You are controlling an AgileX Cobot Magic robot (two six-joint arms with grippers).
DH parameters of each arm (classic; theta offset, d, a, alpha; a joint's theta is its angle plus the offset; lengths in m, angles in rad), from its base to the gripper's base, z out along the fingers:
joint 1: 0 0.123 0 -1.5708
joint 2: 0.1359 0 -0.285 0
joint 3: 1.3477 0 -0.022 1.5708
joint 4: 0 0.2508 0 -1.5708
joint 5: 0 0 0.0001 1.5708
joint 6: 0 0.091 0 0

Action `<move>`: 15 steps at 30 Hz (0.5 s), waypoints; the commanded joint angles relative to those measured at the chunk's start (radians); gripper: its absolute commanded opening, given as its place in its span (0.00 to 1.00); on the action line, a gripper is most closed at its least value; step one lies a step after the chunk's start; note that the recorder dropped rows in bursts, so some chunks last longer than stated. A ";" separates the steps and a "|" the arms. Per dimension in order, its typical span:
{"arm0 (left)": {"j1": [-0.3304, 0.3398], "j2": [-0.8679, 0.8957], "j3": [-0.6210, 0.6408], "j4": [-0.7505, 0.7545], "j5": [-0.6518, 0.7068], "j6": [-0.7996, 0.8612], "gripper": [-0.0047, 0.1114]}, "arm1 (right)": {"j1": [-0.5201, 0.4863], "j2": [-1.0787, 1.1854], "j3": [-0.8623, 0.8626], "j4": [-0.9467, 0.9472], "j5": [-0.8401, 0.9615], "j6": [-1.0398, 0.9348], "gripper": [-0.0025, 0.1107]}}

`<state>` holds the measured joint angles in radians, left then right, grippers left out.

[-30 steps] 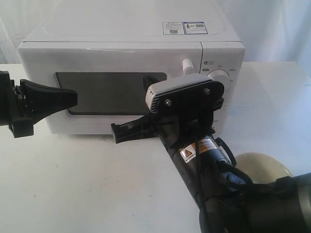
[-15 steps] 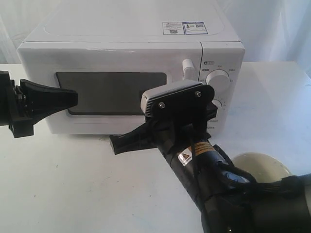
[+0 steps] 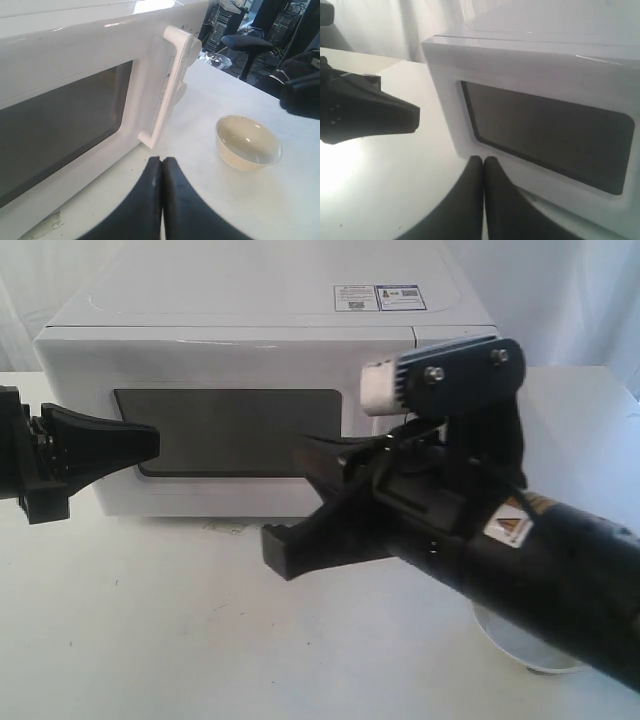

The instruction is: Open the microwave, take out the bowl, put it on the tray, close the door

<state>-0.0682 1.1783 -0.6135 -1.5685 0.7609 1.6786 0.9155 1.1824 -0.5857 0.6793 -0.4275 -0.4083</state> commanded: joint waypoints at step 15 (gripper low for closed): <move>-0.003 -0.002 -0.006 -0.009 0.016 0.000 0.04 | -0.389 -0.600 0.370 -0.003 0.279 0.147 0.02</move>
<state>-0.0682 1.1783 -0.6135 -1.5685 0.7609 1.6786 0.5627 0.6503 -0.2548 0.6776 -0.1586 -0.2690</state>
